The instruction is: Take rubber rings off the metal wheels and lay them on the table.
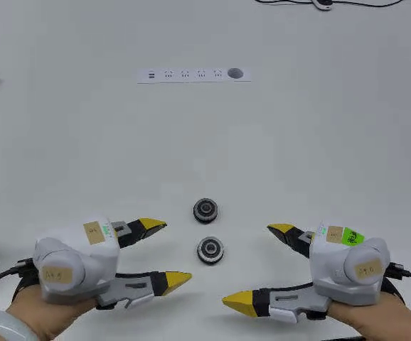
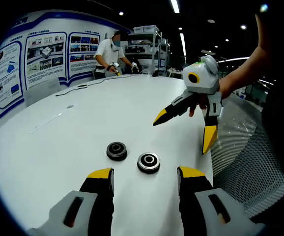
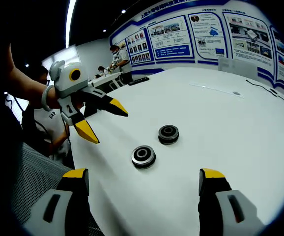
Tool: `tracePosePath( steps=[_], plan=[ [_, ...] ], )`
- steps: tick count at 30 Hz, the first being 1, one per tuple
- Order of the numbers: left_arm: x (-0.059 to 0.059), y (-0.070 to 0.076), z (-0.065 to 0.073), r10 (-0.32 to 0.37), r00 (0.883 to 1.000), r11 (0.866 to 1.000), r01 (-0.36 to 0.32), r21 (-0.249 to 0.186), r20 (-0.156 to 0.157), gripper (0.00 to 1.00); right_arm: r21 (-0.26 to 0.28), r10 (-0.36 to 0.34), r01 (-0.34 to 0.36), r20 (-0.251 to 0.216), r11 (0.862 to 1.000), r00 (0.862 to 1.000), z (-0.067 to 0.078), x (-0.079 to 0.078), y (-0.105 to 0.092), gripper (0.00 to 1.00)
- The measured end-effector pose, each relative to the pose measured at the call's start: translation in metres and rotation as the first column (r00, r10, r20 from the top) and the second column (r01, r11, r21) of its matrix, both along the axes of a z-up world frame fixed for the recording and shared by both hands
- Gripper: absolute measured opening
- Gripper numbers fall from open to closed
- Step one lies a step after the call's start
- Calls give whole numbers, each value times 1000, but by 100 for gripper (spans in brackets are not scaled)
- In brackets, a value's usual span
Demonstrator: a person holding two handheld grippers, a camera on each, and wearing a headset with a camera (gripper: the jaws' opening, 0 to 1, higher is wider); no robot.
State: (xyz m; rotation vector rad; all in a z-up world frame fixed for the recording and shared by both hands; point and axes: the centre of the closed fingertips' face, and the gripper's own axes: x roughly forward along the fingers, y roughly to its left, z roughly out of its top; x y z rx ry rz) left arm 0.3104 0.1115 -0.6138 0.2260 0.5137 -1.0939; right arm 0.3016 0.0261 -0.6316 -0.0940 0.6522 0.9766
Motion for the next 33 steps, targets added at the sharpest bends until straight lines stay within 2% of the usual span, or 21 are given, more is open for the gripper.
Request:
tracePosePath(
  steps=[8, 19, 33],
  plan=[
    [1, -7, -7, -20, 1000, 1000, 21, 22, -5, 48, 9, 3, -3, -5, 1000, 1000, -1, 1, 4, 94],
    [4, -19, -12, -48, 999, 998, 48, 43, -3, 36, 17, 0, 0, -21, 1000, 1000, -4, -2, 5, 93],
    [9, -34, -19, -76, 997, 995, 76, 67, -10, 30, 29, -1, 2, -31, 1000, 1000, -7, -3, 8, 93]
  ],
)
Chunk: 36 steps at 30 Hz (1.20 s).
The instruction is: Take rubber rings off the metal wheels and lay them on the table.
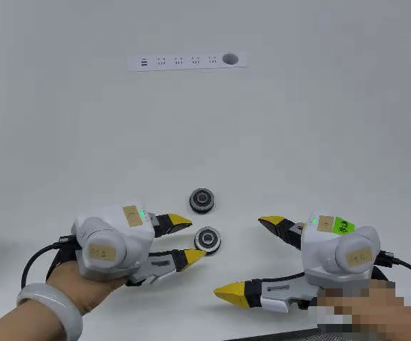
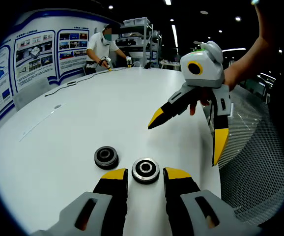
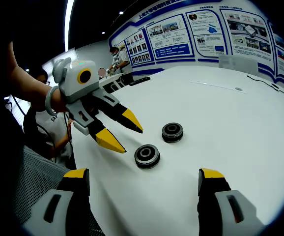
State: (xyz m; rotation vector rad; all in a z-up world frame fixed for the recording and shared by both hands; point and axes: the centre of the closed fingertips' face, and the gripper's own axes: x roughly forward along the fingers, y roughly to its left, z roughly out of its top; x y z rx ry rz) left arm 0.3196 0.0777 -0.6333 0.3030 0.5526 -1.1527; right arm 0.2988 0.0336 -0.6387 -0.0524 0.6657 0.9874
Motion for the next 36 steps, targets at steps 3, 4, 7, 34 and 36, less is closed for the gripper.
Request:
tracePosePath(
  steps=[3, 4, 7, 34, 36],
  plan=[
    [1, -2, -1, -2, 1000, 1000, 2, 5, 0, 28, 3, -1, 1, -3, 1000, 1000, 0, -1, 1, 92],
    [1, -2, -2, -4, 1000, 1000, 4, 8, 1, 27, 2, -1, 1, -3, 1000, 1000, 0, -1, 1, 92],
    [1, -5, -4, -11, 1000, 1000, 11, 18, 4, 25, 5, -2, 3, -8, 1000, 1000, -2, -1, 1, 92],
    [3, -18, -16, -96, 995, 992, 94, 80, 17, 18, 43, -28, 29, -34, 999, 999, -3, 0, 2, 90],
    [3, -18, -17, -100, 995, 991, 98, 86, 18, 17, 47, -30, 31, -36, 998, 999, -3, 0, 2, 90]
  ],
)
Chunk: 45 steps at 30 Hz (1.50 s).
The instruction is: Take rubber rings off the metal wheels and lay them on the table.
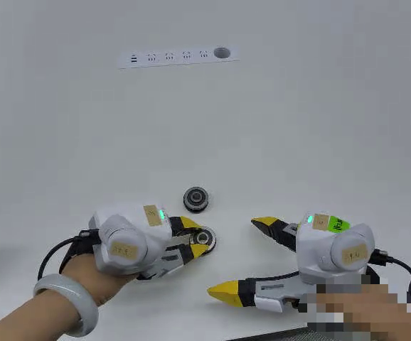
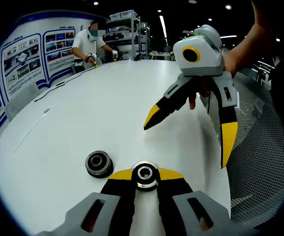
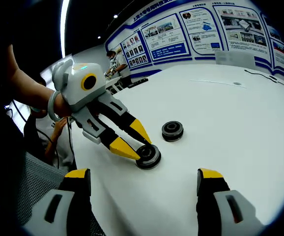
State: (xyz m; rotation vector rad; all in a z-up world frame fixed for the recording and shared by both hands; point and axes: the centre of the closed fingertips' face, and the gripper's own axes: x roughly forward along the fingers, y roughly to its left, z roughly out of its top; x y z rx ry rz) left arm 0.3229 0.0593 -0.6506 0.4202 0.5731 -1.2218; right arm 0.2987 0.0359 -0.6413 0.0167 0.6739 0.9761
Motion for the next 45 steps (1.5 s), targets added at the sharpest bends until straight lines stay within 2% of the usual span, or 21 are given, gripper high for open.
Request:
tracePosePath(
  steps=[8, 16, 23, 30, 39, 45],
  plan=[
    [2, 0, -3, -4, 1000, 1000, 4, 12, 1, 16, 4, -5, 5, -4, 1000, 1000, -1, 0, -1, 90],
    [1, -1, -4, -30, 999, 999, 29, 31, 20, 14, 25, -12, 13, -17, 1000, 1000, 0, 1, 3, 89],
    [1, 0, -4, -41, 999, 999, 40, 36, 28, 13, 84, -42, 47, -55, 995, 998, 6, 4, 7, 87],
    [0, 0, -4, -43, 999, 998, 42, 37, 29, 13, 118, -59, 71, -97, 990, 993, 6, 5, 7, 83],
    [0, 1, -4, -49, 998, 998, 48, 38, 33, 13, 192, -112, 146, -178, 970, 978, 11, 13, 6, 73],
    [0, 1, -4, -47, 998, 998, 46, 33, 30, 13, 220, -139, 189, -225, 957, 964, 12, 18, 7, 68]
  ],
)
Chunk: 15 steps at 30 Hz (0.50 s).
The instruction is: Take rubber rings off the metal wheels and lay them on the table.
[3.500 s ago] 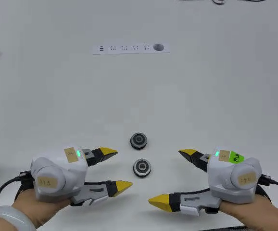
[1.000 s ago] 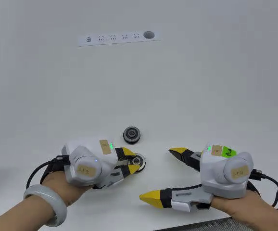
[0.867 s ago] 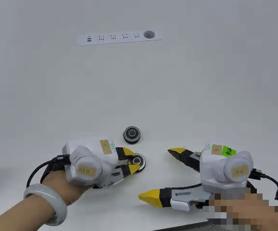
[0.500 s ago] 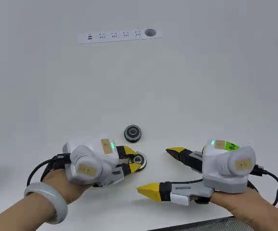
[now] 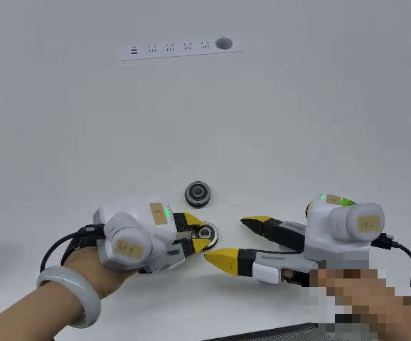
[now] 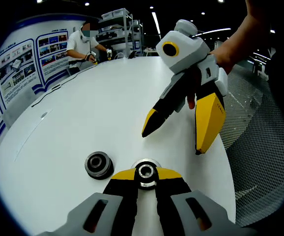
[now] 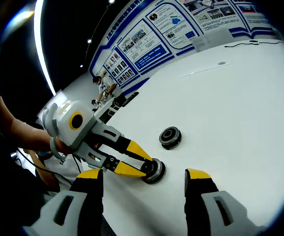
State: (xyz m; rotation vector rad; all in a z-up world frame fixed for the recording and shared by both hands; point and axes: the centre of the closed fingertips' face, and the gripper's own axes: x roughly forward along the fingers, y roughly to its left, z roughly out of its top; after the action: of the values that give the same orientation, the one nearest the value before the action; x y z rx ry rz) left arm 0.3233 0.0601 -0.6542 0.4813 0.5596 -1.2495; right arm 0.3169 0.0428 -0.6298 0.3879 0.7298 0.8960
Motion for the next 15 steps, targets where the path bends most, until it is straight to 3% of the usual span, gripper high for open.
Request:
tracePosePath(
  steps=[8, 15],
  plan=[
    [0, 0, 0, 1, 1000, 1000, -1, -3, -3, 13, 63, -55, 60, -78, 996, 995, -1, 6, 2, 60],
    [0, 0, 0, 1, 1000, 1000, -1, -5, -4, 13, 79, -44, 53, -110, 995, 993, -4, 6, 6, 53]
  ],
)
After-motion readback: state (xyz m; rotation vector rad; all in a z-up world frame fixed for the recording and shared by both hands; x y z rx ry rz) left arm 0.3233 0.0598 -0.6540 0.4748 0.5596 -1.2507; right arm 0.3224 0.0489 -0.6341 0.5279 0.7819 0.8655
